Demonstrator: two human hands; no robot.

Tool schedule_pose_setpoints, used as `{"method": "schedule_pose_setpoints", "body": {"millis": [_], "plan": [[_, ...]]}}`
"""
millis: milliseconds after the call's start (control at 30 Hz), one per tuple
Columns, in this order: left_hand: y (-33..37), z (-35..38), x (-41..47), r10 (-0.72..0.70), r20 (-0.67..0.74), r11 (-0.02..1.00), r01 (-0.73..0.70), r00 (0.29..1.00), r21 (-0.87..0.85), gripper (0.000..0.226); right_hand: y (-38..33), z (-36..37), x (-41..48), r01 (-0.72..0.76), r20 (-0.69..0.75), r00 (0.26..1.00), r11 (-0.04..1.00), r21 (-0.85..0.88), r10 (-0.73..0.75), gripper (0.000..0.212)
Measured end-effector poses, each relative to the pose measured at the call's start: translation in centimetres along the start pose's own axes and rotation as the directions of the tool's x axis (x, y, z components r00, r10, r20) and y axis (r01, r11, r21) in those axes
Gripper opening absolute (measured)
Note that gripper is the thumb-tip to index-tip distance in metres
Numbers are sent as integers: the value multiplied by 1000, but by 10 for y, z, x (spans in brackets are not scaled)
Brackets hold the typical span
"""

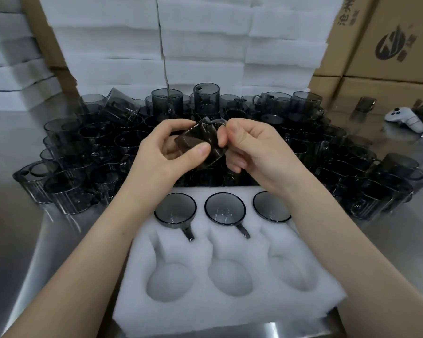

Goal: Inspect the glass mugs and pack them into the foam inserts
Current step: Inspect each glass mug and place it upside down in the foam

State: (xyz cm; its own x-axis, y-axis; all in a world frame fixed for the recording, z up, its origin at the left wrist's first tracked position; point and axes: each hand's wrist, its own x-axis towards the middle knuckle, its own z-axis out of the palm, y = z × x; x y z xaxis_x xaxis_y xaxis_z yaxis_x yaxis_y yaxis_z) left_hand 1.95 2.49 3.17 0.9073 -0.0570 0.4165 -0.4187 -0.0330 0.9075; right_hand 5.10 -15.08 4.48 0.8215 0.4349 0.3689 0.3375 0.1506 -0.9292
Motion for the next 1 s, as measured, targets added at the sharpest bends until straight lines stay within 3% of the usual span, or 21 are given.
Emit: {"method": "schedule_pose_setpoints", "body": {"millis": [133, 267, 333, 433, 500, 633, 700, 900, 1000], "plan": [[-3, 1, -1, 15, 46, 997, -18, 999, 69, 60, 0, -1, 1, -63, -24, 998, 996, -60, 61, 46], [-6, 1, -1, 67, 108, 963, -93, 992, 251, 68, 4, 0, 1, -72, -92, 994, 974, -214, 53, 55], [-6, 0, 0, 87, 94, 960, -109, 992, 259, 64, 5, 2, 2, -52, -124, 992, 989, -137, 35, 52], [-5, 0, 1, 104, 41, 985, -109, 994, 132, 55, 3, -1, 3, 9, -176, 984, 998, 64, 2, 37], [-4, 1, 1, 120, -9, 991, -119, 993, 63, 53, 1, -3, 3, -5, -204, 979, 998, 64, 18, 28], [-4, 5, -1, 140, -173, 990, -133, 975, 47, 54, 4, 4, 0, -201, -60, 979, 977, -74, 197, 55], [-3, 7, -2, 161, -229, 981, -129, 960, 147, 58, 6, 12, -2, -211, 10, 977, 969, -130, 214, 54], [-6, 9, -3, 154, 20, 905, -149, 988, 399, 96, 0, 12, 0, -141, -88, 986, 990, 2, 140, 40], [-5, 10, -3, 206, 4, 856, -182, 979, 484, 78, 0, 16, 1, -155, -82, 984, 985, 72, 161, 36]]}}
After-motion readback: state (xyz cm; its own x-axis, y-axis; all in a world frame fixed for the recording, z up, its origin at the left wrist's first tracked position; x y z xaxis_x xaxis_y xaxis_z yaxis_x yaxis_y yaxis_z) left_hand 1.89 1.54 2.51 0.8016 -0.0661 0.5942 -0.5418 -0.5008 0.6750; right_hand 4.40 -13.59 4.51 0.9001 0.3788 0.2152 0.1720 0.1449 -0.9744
